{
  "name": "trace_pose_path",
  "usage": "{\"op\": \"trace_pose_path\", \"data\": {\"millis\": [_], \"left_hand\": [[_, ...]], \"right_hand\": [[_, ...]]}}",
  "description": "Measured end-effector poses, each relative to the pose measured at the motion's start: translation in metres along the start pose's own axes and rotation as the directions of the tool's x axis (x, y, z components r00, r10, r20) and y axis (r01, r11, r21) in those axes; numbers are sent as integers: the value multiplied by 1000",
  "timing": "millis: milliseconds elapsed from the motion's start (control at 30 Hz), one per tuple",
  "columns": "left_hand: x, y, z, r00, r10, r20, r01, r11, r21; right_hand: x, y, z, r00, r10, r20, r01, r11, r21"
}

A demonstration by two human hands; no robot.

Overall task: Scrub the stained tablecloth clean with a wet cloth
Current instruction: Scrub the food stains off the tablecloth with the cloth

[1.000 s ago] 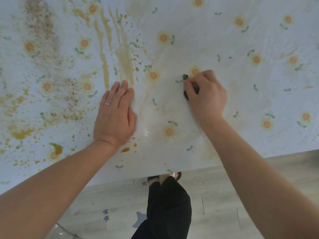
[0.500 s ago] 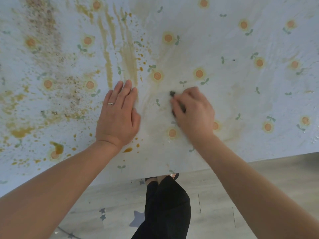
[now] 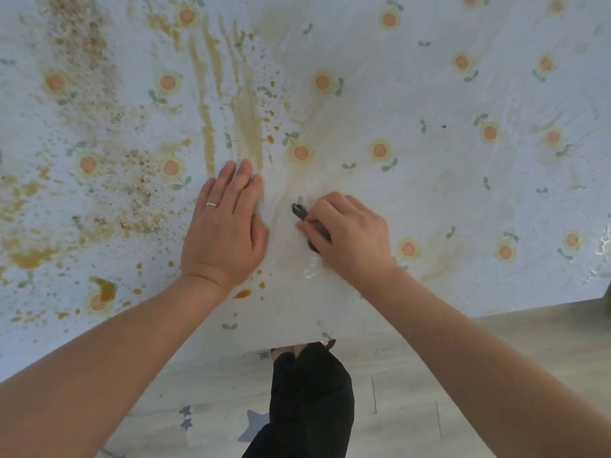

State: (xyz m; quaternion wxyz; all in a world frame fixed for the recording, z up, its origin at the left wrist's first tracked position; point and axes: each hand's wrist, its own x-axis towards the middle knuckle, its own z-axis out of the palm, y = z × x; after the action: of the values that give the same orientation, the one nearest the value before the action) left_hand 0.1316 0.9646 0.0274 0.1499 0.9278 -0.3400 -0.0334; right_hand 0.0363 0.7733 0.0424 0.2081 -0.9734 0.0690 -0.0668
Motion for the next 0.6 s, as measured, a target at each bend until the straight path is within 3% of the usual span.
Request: {"op": "trace_pose_path", "data": {"millis": [33, 100, 200, 233, 267, 300, 367, 467, 533, 600], "left_hand": [[0, 0, 0, 1000, 2, -1, -2, 1000, 4], [1, 0, 0, 1000, 2, 7, -3, 1000, 10], [0, 1, 0, 1000, -1, 10, 1, 1000, 16], [0, 1, 0, 1000, -5, 8, 5, 1000, 19], [-1, 1, 0, 1000, -8, 7, 8, 1000, 20], [0, 1, 0, 1000, -7, 3, 7, 1000, 23], [1, 1, 1, 1000, -1, -8, 2, 1000, 26], [0, 1, 2, 1000, 7, -26, -7, 1000, 20], [1, 1, 2, 1000, 9, -28, -8, 1000, 14], [1, 0, 1, 999, 14, -31, -13, 1000, 20]], "right_hand": [[8, 13, -4, 999, 14, -31, -15, 1000, -25], [34, 43, -16, 955, 240, -174, -258, 962, -87], [72, 93, -34, 676, 633, -377, -691, 723, -25], [84, 100, -35, 611, 678, -409, -739, 674, 14], [93, 97, -32, 599, 683, -418, -744, 668, 24], [99, 87, -27, 631, 658, -410, -719, 695, 8], [100, 50, -10, 778, 538, -324, -578, 815, -36], [69, -9, 15, 973, 187, -135, -192, 981, -30], [51, -12, 18, 993, -4, -121, 1, 1000, -27], [59, 10, 5, 994, -40, -106, 35, 998, -49]]}}
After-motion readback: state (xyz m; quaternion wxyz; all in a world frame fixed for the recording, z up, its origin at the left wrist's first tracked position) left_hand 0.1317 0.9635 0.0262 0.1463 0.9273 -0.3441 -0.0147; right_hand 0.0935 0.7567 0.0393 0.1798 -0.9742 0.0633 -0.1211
